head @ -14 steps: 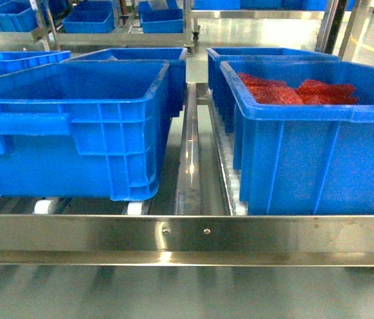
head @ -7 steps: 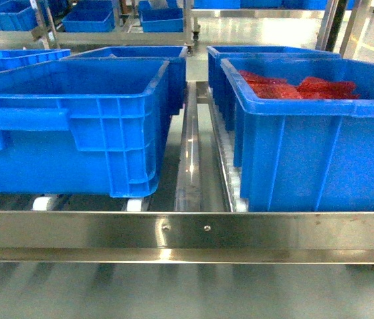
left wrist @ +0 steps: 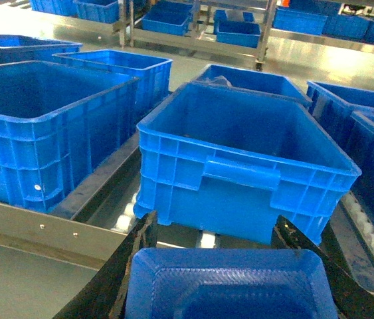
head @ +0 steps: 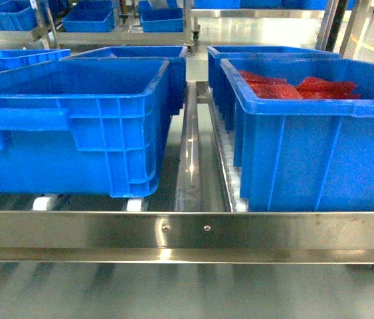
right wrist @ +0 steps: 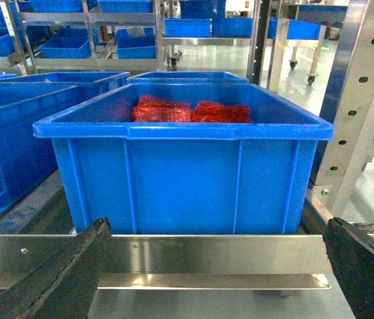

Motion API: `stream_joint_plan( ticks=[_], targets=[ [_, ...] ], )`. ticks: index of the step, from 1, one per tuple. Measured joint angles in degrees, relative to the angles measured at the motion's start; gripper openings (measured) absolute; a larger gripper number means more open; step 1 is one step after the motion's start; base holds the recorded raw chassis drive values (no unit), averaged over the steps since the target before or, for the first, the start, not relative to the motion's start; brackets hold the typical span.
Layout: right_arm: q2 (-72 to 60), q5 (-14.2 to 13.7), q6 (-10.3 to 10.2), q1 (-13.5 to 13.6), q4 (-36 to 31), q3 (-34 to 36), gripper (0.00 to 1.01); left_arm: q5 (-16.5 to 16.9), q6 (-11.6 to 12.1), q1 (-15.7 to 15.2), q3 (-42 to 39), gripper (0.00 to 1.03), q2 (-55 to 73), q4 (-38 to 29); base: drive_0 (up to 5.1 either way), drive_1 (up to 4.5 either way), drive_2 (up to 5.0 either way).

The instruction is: Pick blue part to blue bin on bottom shelf

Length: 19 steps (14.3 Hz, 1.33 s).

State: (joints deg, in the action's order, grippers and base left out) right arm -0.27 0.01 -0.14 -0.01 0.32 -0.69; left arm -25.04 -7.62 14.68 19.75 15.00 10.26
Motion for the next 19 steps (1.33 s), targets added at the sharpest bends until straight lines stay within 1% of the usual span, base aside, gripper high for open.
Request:
stream_joint_plan(
  ticks=[14, 19],
  targets=[
    [0.0, 0.0, 0.0, 0.0, 0.0, 0.0, 0.98, 0.0, 0.0, 0.0, 0.0, 0.43, 0.0, 0.0, 0.0, 0.0, 0.0],
    [0.0, 0.0, 0.0, 0.0, 0.0, 0.0, 0.98, 0.0, 0.0, 0.0, 0.0, 0.43, 0.0, 0.0, 0.0, 3.93, -3.9]
  ],
)
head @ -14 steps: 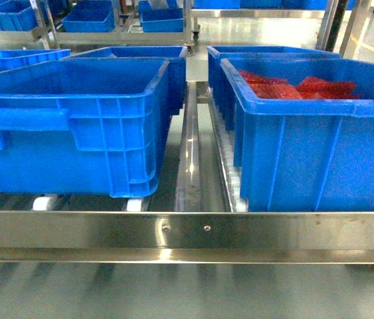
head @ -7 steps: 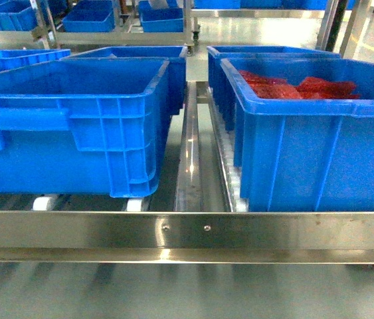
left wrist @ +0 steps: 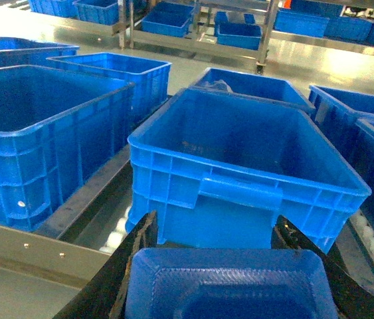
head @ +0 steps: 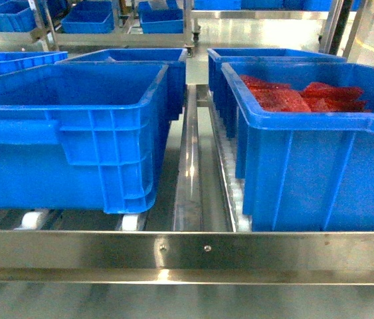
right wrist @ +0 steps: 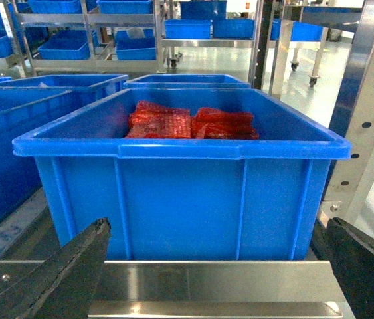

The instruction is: Pick blue part to blue bin on bottom shelf

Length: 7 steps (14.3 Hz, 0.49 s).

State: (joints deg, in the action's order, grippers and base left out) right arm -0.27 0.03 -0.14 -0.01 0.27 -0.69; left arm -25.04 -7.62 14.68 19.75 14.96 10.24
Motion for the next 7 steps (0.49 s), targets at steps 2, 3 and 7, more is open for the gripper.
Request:
stream_joint_plan(
  ticks=[2, 3, 7],
  targets=[
    [0.0, 0.0, 0.0, 0.0, 0.1, 0.0, 0.98, 0.0, 0.0, 0.0, 0.0, 0.43, 0.0, 0.0, 0.1, 4.41, -4.2],
    [0.0, 0.0, 0.0, 0.0, 0.0, 0.0, 0.98, 0.0, 0.0, 0.0, 0.0, 0.43, 0.0, 0.0, 0.1, 4.38, -4.2],
    [0.0, 0.0, 0.0, 0.0, 0.0, 0.0, 0.98, -0.2, 0.0, 0.0, 0.0, 0.43, 0.1, 0.0, 0.1, 4.42, -4.2]
  ],
)
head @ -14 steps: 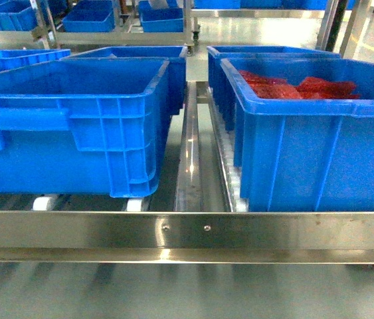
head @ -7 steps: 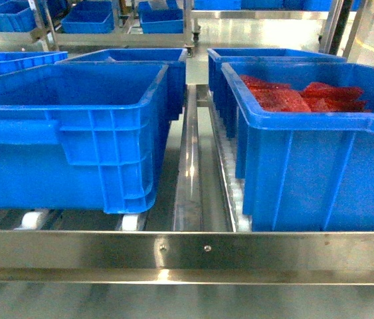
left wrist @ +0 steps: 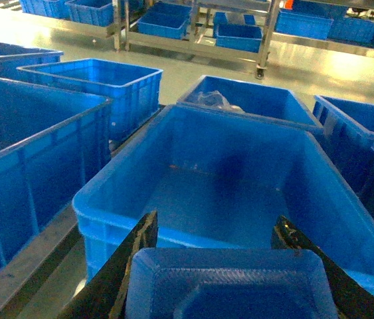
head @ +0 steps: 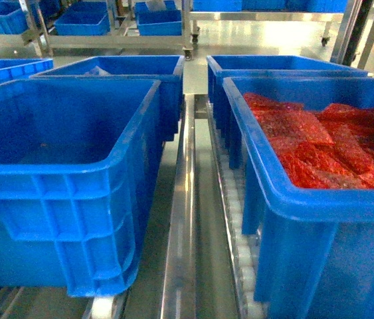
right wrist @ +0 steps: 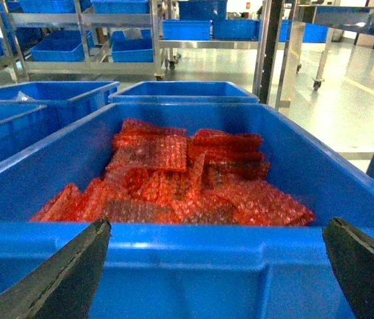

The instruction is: Pick blue part to blue bin on bottom shelf

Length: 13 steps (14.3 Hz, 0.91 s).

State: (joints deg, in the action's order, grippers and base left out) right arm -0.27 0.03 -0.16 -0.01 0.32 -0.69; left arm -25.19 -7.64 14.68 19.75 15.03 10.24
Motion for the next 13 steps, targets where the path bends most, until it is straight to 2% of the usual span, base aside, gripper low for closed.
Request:
stream_joint_plan(
  ticks=[2, 13],
  targets=[
    [0.0, 0.0, 0.0, 0.0, -0.1, 0.0, 0.98, 0.2, 0.0, -0.1, 0.0, 0.43, 0.1, 0.1, 0.1, 2.83, -2.6],
    [0.0, 0.0, 0.0, 0.0, 0.0, 0.0, 0.98, 0.2, 0.0, -0.1, 0.0, 0.43, 0.2, 0.0, 0.0, 0.0, 0.0]
  ],
)
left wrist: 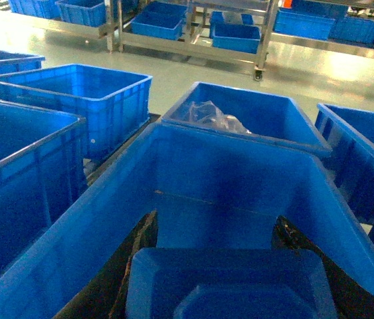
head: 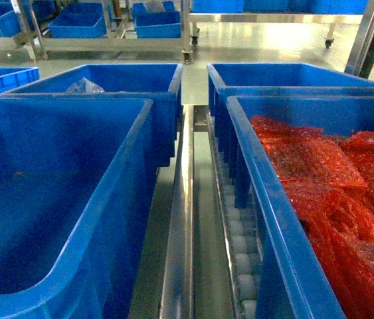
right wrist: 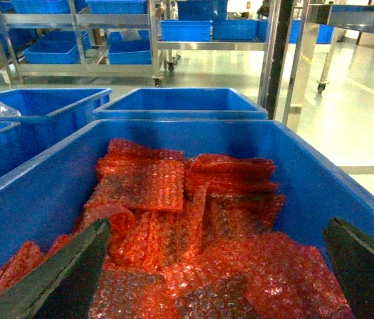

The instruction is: Pick blue part to blue bin on bottom shelf

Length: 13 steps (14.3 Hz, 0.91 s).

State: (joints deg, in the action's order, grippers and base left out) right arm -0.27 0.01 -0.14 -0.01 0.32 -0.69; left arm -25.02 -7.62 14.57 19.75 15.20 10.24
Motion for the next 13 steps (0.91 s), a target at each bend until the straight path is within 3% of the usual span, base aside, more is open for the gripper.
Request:
stream_joint_plan(
  ticks=[13],
  targets=[
    [0.0, 0.0, 0.0, 0.0, 0.0, 0.0, 0.98, 0.0, 0.0, 0.0, 0.0, 0.43, 0.0, 0.0, 0.0, 0.0, 0.0]
  ],
)
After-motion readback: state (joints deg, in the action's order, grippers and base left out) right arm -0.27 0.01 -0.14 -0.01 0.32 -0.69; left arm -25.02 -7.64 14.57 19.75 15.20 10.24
